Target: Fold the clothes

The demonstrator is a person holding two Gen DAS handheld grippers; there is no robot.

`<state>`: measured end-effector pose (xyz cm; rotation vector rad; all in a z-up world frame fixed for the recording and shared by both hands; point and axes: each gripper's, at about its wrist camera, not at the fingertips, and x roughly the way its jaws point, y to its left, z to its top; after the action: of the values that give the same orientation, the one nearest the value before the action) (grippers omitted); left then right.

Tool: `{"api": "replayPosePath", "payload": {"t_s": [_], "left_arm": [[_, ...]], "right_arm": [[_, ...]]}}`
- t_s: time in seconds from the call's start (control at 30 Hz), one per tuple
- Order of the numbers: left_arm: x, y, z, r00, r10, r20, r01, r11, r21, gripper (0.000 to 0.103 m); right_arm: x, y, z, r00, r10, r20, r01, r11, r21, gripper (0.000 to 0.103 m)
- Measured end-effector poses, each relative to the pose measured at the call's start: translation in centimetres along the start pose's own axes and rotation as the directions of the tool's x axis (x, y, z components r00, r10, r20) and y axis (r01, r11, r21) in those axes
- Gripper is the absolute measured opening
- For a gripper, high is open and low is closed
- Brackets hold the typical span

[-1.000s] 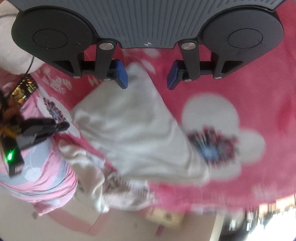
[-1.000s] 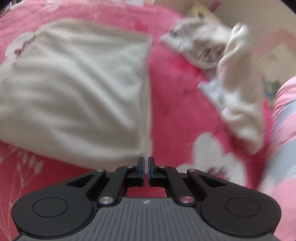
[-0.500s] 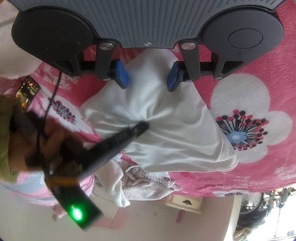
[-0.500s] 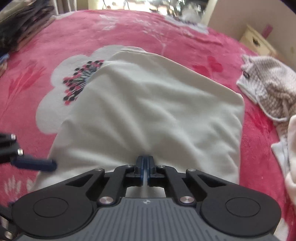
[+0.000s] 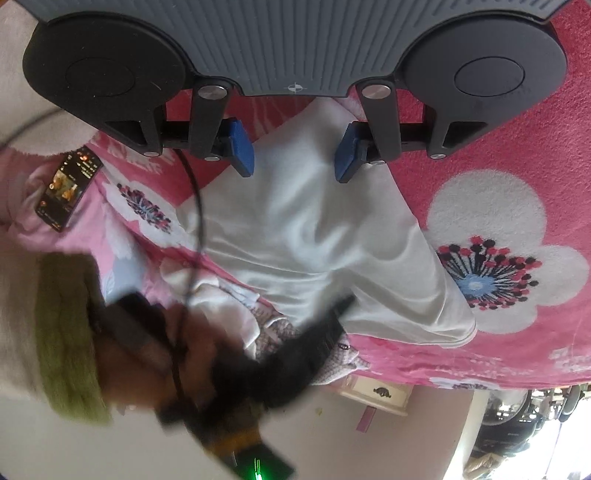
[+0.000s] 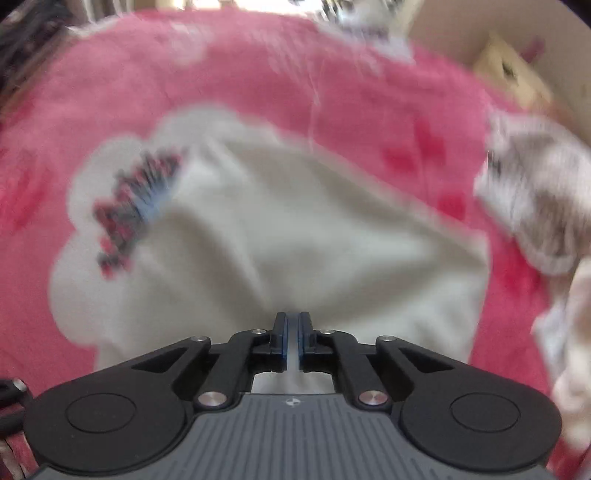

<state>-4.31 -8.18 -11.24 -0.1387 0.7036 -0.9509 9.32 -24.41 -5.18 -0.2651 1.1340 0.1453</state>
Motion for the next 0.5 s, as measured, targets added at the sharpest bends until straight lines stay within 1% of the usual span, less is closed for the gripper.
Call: {"api": "replayPosePath", "payload": {"t_s": [0.07, 0.17, 0.2, 0.3, 0.33, 0.37, 0.4, 0.47, 0.5], "left_arm": [[-0.1, 0.0, -0.1, 1.0, -0.008, 0.0, 0.008, 1.0, -0.005, 0.049], [-0.2, -0.1, -0.3, 1.0, -0.016, 0.003, 0.016, 1.0, 0.004, 0.049], [-0.2, -0.1, -0.4, 1.0, -0.02, 0.004, 0.02, 1.0, 0.005, 0.049], [-0.2, 0.1, -0.5, 0.999, -0.034, 0.006, 0.034, 0.999, -0.005, 0.049], [-0.2, 0.1, -0.6, 0.999, -0.038, 0.007, 0.038, 0.999, -0.009, 0.049], [-0.2, 0.1, -0.7, 0.999, -0.04, 0.008, 0.04, 0.999, -0.011, 0.049], [-0.2, 0.0, -0.7, 0.999, -0.042, 0.009, 0.042, 0.999, -0.012, 0.05], [-0.2, -0.3, -0.9, 0.999, -0.045, 0.008, 0.045, 0.999, -0.005, 0.051], [-0.1, -0.4, -0.9, 0.999, -0.044, 0.006, 0.044, 0.999, 0.002, 0.052]], "right_arm": [[-0.5, 1.0, 1.8, 0.995, 0.08, 0.06, -0.078, 0.997, -0.03, 0.005], [2.5, 1.8, 3.7, 0.989, 0.132, 0.06, -0.129, 0.99, -0.053, 0.005], [4.3, 2.0, 3.7, 0.994, 0.11, 0.026, -0.108, 0.993, -0.052, 0.001], [6.5, 1.5, 4.6, 0.996, 0.091, -0.001, -0.091, 0.994, -0.055, 0.0], [6.3, 1.3, 5.1, 0.996, 0.085, -0.004, -0.085, 0.996, -0.041, 0.002], [5.6, 1.3, 5.5, 0.995, 0.097, 0.014, -0.096, 0.995, -0.034, 0.006], [4.7, 1.2, 5.9, 0.993, 0.114, 0.037, -0.113, 0.993, -0.03, 0.005], [3.9, 1.3, 6.7, 0.981, 0.181, 0.076, -0.179, 0.983, -0.029, 0.005], [4.2, 1.3, 7.0, 0.974, 0.208, 0.083, -0.208, 0.978, -0.021, 0.005]]}}
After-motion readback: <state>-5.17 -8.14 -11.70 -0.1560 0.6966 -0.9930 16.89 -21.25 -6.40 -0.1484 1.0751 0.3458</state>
